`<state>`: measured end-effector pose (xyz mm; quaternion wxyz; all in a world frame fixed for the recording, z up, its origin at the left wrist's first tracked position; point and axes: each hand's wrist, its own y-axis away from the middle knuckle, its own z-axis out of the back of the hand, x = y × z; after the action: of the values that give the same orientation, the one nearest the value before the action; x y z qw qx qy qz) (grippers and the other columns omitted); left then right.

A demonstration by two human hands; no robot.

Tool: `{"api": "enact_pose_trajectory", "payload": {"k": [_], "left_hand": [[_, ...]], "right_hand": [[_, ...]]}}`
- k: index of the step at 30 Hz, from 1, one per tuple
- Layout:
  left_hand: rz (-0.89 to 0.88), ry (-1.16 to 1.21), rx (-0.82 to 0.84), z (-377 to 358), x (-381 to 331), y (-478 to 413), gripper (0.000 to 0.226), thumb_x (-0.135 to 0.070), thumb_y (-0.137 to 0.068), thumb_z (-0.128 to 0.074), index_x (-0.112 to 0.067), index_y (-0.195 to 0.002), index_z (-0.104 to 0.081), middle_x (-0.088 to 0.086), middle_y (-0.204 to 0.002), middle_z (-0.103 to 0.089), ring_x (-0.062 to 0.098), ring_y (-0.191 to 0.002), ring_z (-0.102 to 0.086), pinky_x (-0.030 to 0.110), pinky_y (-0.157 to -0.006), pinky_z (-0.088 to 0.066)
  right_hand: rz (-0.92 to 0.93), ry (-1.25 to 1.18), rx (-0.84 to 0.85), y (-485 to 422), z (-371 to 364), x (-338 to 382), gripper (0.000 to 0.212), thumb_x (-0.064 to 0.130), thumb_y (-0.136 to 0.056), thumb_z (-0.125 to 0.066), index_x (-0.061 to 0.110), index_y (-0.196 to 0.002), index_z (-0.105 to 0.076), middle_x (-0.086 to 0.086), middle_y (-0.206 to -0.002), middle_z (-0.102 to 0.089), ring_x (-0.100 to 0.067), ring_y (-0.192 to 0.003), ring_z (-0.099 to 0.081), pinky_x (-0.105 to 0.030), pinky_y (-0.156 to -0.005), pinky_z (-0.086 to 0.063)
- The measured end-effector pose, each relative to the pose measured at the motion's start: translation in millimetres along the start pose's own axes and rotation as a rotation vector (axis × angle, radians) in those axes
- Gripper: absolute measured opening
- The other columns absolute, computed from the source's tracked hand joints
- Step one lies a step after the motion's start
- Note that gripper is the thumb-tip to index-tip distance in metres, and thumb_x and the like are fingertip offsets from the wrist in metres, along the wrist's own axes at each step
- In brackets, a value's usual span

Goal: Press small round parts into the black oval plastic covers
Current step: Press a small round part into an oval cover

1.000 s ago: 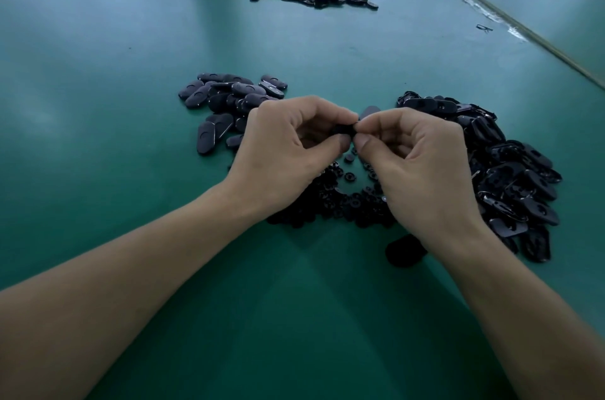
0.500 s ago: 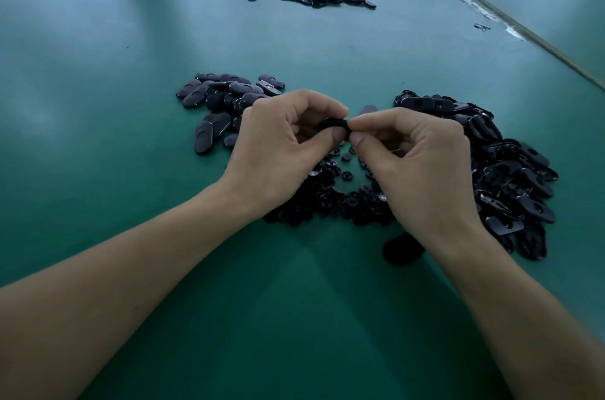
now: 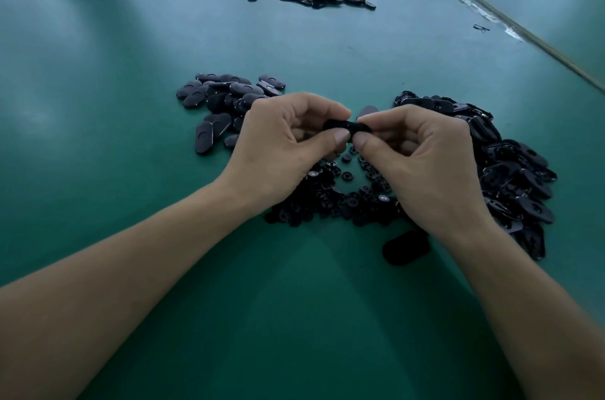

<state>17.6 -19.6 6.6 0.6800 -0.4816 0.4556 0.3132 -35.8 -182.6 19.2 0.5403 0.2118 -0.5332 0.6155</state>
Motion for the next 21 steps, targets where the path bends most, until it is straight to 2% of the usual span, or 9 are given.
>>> {"api": "enact_pose_trajectory", "payload": {"k": [6, 15, 21], "left_hand": [[0.022, 0.068, 0.044, 0.4, -0.1, 0.5, 0.023, 0.007, -0.085, -0.072, -0.015, -0.092, -0.07, 0.004, -0.078, -0.076, 0.012, -0.069, -0.072, 0.024, -0.071, -0.06], [0.03, 0.072, 0.073, 0.0, -2.5, 0.9, 0.023, 0.009, -0.086, -0.069, -0.013, -0.092, -0.07, -0.003, -0.074, -0.075, 0.007, -0.068, -0.071, 0.018, -0.066, -0.056], [0.046, 0.08, 0.08, 0.6, -3.3, 1.4, 0.022, 0.008, -0.087, -0.069, -0.014, -0.091, -0.069, -0.001, -0.074, -0.075, 0.01, -0.069, -0.071, 0.02, -0.067, -0.058]], "right_hand": [[0.035, -0.012, 0.018, -0.4, 3.0, -1.3, 0.021, 0.008, -0.085, -0.074, 0.029, -0.089, -0.073, 0.006, -0.084, -0.076, -0.01, -0.076, -0.072, -0.026, -0.074, -0.058], [0.043, -0.013, 0.078, -2.0, 6.3, -4.4, 0.024, 0.007, -0.084, -0.076, 0.029, -0.092, -0.072, 0.007, -0.085, -0.076, -0.009, -0.08, -0.072, -0.024, -0.077, -0.057], [0.044, -0.02, 0.083, -1.6, 6.6, -3.3, 0.027, 0.009, -0.084, -0.076, 0.033, -0.096, -0.072, 0.01, -0.088, -0.076, -0.009, -0.083, -0.073, -0.025, -0.079, -0.058]]}}
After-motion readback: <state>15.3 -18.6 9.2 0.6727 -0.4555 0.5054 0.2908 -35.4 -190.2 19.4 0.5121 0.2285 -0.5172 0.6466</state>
